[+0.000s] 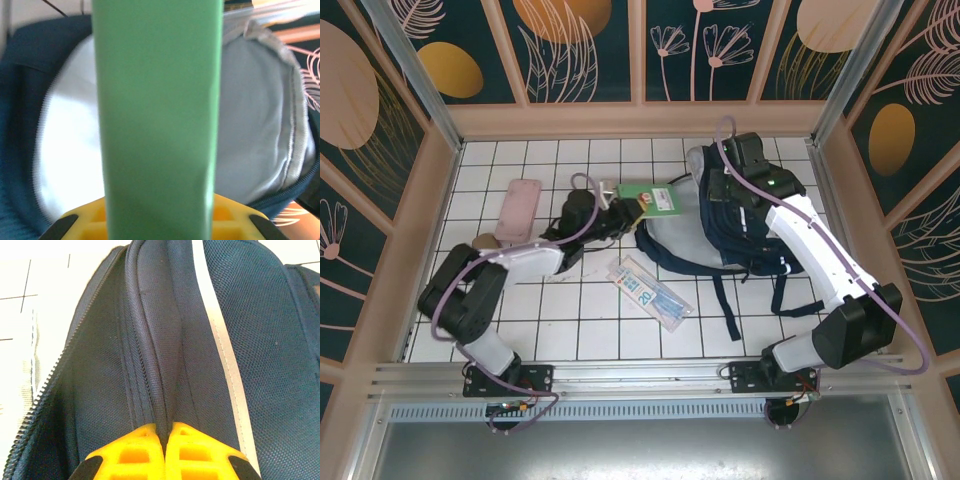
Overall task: Pack the student bag
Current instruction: Place the personal item in the student bag.
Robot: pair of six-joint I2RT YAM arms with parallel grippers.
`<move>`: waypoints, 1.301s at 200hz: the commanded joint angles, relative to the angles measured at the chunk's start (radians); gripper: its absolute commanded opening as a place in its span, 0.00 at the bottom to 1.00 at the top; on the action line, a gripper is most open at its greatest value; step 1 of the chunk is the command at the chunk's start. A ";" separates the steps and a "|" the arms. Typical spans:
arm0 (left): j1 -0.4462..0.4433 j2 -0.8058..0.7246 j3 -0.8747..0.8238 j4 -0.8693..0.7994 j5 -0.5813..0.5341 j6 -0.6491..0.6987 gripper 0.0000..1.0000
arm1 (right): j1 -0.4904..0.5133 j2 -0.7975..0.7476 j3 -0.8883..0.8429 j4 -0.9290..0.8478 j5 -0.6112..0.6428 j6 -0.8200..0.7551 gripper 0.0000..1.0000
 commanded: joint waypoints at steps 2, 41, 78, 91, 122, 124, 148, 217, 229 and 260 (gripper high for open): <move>-0.073 0.119 0.156 0.117 -0.013 -0.046 0.08 | 0.003 -0.042 0.079 0.084 -0.081 0.050 0.00; -0.174 0.319 0.388 0.086 -0.031 -0.065 0.08 | -0.003 -0.044 0.084 0.106 -0.116 0.069 0.00; -0.249 0.480 0.623 0.036 -0.008 -0.054 0.10 | -0.023 -0.053 0.074 0.124 -0.152 0.080 0.00; -0.268 0.536 0.715 -0.029 -0.005 -0.034 0.10 | -0.028 -0.055 0.072 0.127 -0.161 0.083 0.00; -0.302 0.660 0.917 -0.222 -0.019 0.036 0.14 | -0.046 -0.061 0.074 0.133 -0.191 0.091 0.00; -0.304 0.667 0.930 -0.237 -0.021 0.043 0.15 | -0.047 -0.061 0.075 0.133 -0.192 0.093 0.00; -0.312 0.700 1.012 -0.370 -0.028 0.109 0.33 | -0.062 -0.063 0.081 0.132 -0.200 0.089 0.00; -0.311 0.537 1.002 -0.562 -0.120 0.292 0.79 | -0.098 -0.071 0.049 0.128 -0.208 0.075 0.00; -0.309 0.507 0.990 -0.581 -0.130 0.308 0.82 | -0.105 -0.071 0.042 0.128 -0.207 0.071 0.00; -0.307 0.434 0.930 -0.618 -0.144 0.345 0.95 | -0.116 -0.073 0.022 0.134 -0.211 0.065 0.00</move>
